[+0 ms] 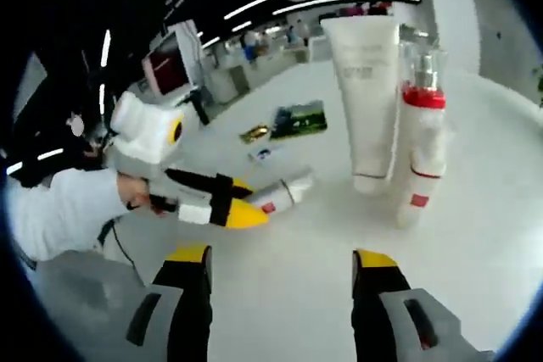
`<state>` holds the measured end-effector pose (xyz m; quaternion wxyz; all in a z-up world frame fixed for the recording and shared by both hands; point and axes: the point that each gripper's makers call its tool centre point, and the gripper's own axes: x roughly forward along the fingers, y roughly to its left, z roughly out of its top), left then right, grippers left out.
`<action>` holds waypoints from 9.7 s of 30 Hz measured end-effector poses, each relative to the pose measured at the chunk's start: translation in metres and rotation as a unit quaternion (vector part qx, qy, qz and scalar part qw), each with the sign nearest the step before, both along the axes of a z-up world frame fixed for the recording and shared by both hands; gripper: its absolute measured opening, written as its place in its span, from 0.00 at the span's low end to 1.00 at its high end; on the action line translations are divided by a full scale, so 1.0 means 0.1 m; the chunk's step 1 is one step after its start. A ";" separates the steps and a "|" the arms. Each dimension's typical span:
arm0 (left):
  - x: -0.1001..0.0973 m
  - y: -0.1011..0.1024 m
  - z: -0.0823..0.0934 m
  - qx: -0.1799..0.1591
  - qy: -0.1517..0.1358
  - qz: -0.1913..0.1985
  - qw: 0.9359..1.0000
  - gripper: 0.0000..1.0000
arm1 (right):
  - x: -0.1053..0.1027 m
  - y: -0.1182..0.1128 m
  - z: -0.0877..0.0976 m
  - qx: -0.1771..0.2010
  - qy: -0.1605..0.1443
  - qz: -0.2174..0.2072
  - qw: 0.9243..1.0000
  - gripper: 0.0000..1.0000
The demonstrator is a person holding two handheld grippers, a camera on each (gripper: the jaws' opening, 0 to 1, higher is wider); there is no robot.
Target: Arrange the skincare products in the storage area until every visible bottle or jar stands upright without overlapping.
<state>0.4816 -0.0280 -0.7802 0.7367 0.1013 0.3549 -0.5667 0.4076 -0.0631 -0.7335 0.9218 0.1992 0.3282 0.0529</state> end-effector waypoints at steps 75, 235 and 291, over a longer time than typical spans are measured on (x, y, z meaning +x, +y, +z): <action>-0.65 -0.39 0.15 -0.112 -0.002 -0.106 0.988 0.18 | 0.30 -0.38 0.10 0.107 -0.054 -0.174 0.977 0.11; -0.53 -0.65 0.15 -0.173 -0.087 -0.146 0.970 0.17 | 0.28 -0.88 -0.25 0.314 -0.067 -0.317 0.892 0.16; -0.12 -0.95 0.14 -0.082 -0.180 -0.093 0.976 0.15 | 0.55 -0.77 0.46 -0.188 -0.150 -0.158 0.958 0.11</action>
